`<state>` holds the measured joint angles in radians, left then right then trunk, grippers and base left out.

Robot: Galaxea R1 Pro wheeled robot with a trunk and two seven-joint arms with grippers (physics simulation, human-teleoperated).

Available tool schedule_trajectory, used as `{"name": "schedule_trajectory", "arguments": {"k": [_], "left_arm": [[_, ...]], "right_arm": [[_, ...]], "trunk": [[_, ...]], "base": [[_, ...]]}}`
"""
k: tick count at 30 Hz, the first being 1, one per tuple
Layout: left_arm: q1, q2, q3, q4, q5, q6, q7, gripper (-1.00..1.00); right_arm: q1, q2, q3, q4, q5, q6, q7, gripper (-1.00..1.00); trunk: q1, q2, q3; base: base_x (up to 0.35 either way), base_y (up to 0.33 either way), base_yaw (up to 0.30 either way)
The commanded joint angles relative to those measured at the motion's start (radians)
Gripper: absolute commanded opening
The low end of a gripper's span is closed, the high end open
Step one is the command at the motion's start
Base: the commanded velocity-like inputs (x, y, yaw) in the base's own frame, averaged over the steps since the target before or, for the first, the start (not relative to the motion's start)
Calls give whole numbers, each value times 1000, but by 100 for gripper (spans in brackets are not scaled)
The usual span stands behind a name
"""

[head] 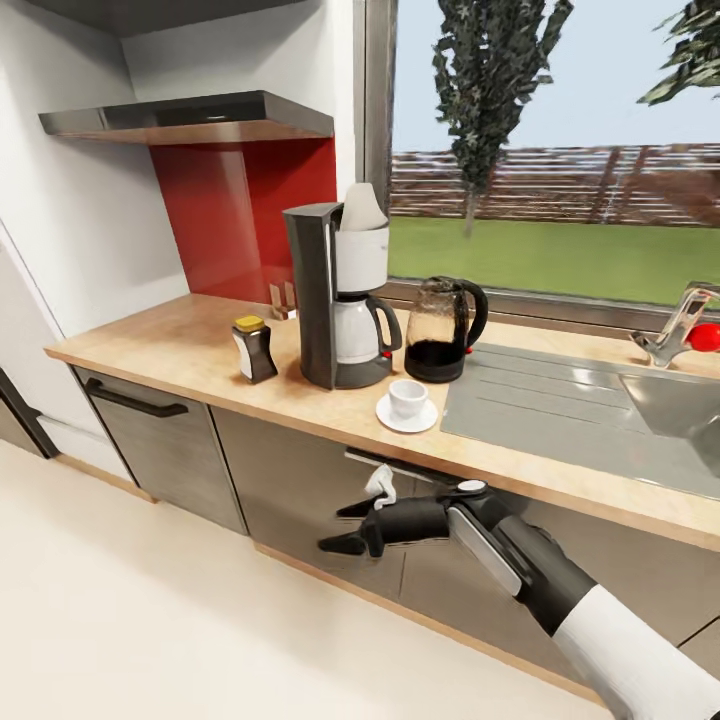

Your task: Set up a coffee station on the kitchen countertop: keep the coffee maker on the countertop, move the bottle of coffee from the kitchen shelf to the counter next to the coffee maker, place a paper coffee filter on top of the coffee maker, put the saucer next to the coffee maker with the coffee cup on the saucer, and place the electric kettle next to the coffee maker.

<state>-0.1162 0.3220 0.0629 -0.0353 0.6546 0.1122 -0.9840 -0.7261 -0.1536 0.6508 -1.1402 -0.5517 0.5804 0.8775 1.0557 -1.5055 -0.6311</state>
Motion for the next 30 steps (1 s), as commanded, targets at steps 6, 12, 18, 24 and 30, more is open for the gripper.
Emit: {"name": "schedule_trajectory", "arguments": {"k": [6, 12, 18, 24, 30], "left_arm": [[0, 0, 6, 0, -1, 10, -4, 100], [0, 0, 6, 0, -1, 10, -4, 100], [0, -1, 5, 0, -1, 10, -4, 100], [0, -1, 5, 0, -1, 10, -4, 100], [0, -1, 5, 0, -1, 10, -4, 100]], "right_arm": [[1, -19, -82, 50, -8, 6, 59, 100], [3, -73, -96, 85, -8, -32, 113, 100], [45, -164, -99, 95, -8, -89, 184, 100], [105, -216, -103, 98, -8, -101, 203, 100], [250, -239, -143, 151, -8, -229, 215, 100]], "trunk": [[0, 0, -1], [0, 0, -1], [0, 0, -1], [0, 0, -1], [0, 0, -1]], "base": [[0, 0, 0], [0, 0, 0], [0, 0, 0], [0, 0, 0], [0, 0, 0]]}}
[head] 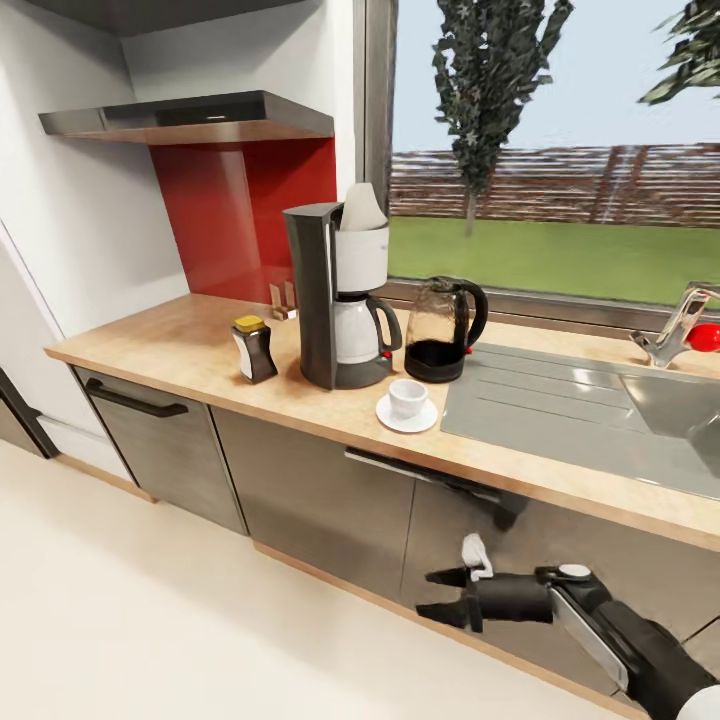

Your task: Set up a coffee station on the kitchen countertop: keep the coffee maker on the countertop, move the bottle of coffee from the kitchen shelf to the counter next to the coffee maker, place a paper coffee filter on top of the coffee maker, put the saucer next to the coffee maker with the coffee cup on the saucer, and place the electric kettle next to the coffee maker.

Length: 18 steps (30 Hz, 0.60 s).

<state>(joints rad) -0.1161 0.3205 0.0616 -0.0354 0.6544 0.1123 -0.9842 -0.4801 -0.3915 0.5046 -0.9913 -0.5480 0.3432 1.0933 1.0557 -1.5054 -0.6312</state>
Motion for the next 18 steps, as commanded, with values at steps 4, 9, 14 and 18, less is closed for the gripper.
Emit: {"name": "schedule_trajectory", "arguments": {"k": [4, 9, 14, 18], "left_arm": [[-1, 0, 6, 0, -1, 10, -4, 100], [-1, 0, 6, 0, -1, 10, -4, 100], [-1, 0, 6, 0, -1, 10, -3, 100], [-1, 0, 6, 0, -1, 10, -2, 100]], "right_arm": [[54, -15, -1, 106, -12, -82, 60, 100], [72, -32, -2, 514, -13, -316, 214, 100], [76, -34, 0, 783, -10, -442, 320, 100], [76, -33, 0, 862, -9, -452, 325, 100]], "trunk": [[0, -1, -1], [0, -1, -1], [0, -1, -1], [0, -1, -1]], "base": [[0, 0, 0], [0, 0, 0], [0, 0, 0], [0, 0, 0]]}}
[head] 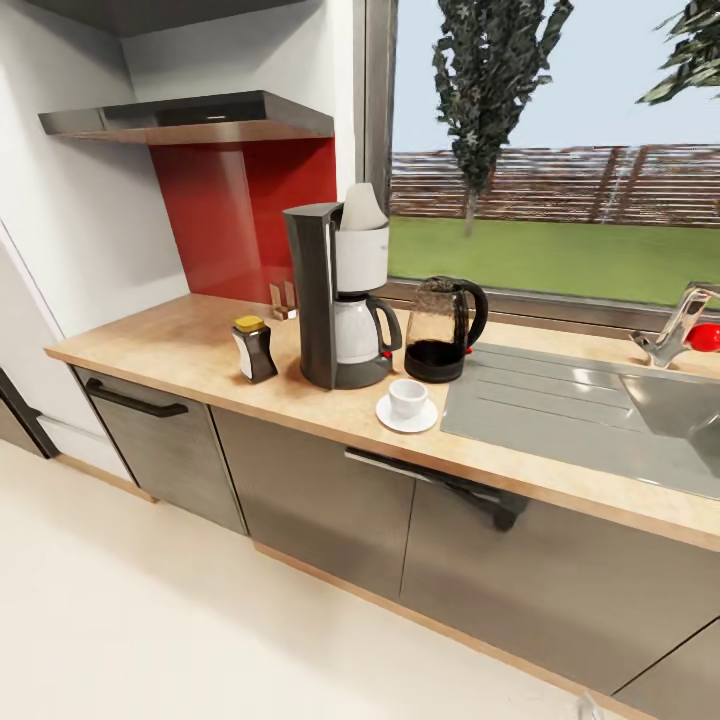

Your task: Set up a coffee station on the kitchen countertop: keep the coffee maker on the countertop, move the bottle of coffee from the kitchen shelf to the counter next to the coffee maker, place a paper coffee filter on top of the coffee maker, put the saucer next to the coffee maker with the coffee cup on the saucer, and place the electric kettle next to the coffee maker.

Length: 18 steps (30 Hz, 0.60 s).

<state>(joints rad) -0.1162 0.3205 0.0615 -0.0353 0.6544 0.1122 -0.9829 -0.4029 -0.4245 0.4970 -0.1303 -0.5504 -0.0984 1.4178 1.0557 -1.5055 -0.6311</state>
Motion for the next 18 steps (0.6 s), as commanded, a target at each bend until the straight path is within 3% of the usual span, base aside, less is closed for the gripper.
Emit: {"name": "schedule_trajectory", "arguments": {"k": [1, 5, 6, 12, 18], "left_arm": [[0, 0, 5, 0, -1, 10, -4, 100], [0, -2, 0, -2, -1, 10, -2, 100], [0, -3, 7, -3, -1, -3, -2, 100], [0, -3, 8, -1, -1, -36, -2, 100], [0, -3, 8, -2, -1, -37, -2, 100]], "right_arm": [[-1, 0, 8, 31, -6, -12, 1, 100], [-1, 2, 11, 111, -5, -16, -19, 100], [3, -1, 12, 166, -4, -18, -66, 100], [13, -2, 14, 179, -3, -17, -101, 100], [14, -1, 15, 179, -3, -17, -102, 100]], "trunk": [[0, 0, -1], [0, 0, -1], [0, 0, -1], [0, 0, -1], [0, 0, 1]], "base": [[0, 0, 0], [0, 0, 0], [0, 0, 0], [38, 52, -15], [160, 226, -208]]}}
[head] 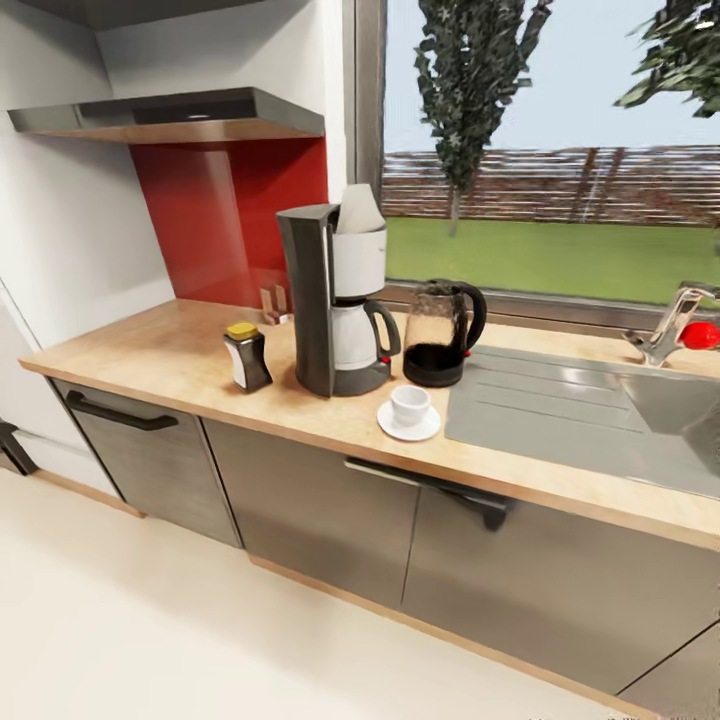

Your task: Set up a coffee station on the kitchen countertop: keep the coffee maker on the countertop, move the bottle of coffee from the kitchen shelf to the counter next to the coffee maker, place a paper coffee filter on top of the coffee maker, put the saucer next to the coffee maker with the coffee cup on the saucer, and place the electric kettle next to the coffee maker.

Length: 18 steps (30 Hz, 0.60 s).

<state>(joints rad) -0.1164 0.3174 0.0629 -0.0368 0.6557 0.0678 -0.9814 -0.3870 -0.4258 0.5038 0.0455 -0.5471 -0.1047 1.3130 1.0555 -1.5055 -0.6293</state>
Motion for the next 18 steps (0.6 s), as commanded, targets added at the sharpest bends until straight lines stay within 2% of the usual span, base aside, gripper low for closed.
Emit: {"name": "schedule_trajectory", "arguments": {"k": [1, 18], "left_arm": [[0, 0, 6, 0, -2, 7, -3, 100], [0, 0, 6, 0, -2, 6, 38, 100]], "right_arm": [[-2, 1, 8, 4, -7, -10, 3, 100], [-1, 1, 9, 4, -7, -11, 2, 100]], "trunk": [[0, 0, 0], [0, 0, 7]], "base": [[95, 128, -237], [33, 39, -240]]}}
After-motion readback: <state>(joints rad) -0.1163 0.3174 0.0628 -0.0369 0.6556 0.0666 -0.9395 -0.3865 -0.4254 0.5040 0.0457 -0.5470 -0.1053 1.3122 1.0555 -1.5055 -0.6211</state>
